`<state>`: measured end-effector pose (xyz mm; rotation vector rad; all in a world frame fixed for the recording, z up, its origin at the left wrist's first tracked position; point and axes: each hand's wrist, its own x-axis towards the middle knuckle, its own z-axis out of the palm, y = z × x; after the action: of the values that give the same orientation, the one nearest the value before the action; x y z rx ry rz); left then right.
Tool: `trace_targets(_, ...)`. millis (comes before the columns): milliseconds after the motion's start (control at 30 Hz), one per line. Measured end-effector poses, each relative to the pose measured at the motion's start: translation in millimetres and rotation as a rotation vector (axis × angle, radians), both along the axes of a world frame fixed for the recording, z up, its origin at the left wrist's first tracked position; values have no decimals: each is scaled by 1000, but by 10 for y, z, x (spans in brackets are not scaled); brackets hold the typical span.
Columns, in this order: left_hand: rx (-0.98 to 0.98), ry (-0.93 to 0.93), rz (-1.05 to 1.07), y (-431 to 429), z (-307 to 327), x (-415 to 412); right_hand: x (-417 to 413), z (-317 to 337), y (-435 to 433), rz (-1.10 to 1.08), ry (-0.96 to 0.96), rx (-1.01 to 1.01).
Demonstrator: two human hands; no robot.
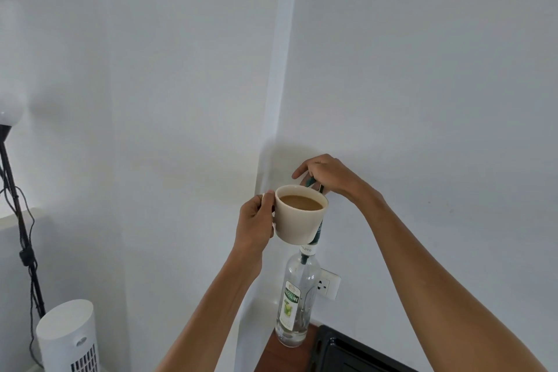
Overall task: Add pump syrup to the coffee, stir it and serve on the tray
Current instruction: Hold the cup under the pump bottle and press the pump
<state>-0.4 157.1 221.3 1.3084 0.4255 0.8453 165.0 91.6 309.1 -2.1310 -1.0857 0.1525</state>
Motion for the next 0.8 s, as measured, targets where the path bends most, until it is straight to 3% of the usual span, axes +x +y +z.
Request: trace_targets(800,2,-12,2,77,31,51,29,-124,22,-22,-65,81)
